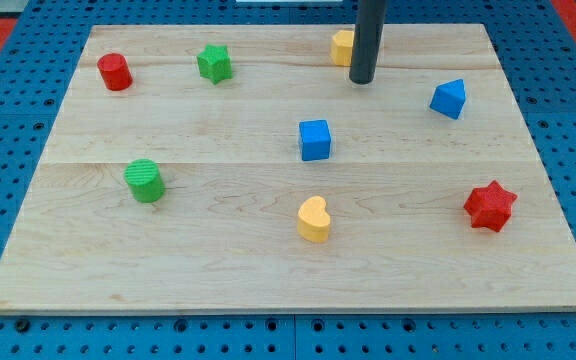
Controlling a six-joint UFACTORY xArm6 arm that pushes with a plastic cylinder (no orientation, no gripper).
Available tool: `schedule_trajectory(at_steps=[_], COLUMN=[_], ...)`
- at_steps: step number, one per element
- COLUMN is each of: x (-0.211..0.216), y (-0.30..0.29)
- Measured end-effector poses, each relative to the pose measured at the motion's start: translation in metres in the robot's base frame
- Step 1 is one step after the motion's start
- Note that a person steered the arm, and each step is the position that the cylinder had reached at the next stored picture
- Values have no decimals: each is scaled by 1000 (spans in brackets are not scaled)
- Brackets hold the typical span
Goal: Move the green star towards bottom left
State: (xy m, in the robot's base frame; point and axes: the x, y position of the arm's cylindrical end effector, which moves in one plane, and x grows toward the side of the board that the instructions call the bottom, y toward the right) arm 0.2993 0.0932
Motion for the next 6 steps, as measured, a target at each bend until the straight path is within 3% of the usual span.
schedule_trajectory(at_steps=[2,4,5,6], x=[-26,-62,-41,-54], y=[-16,-85,-101,-115])
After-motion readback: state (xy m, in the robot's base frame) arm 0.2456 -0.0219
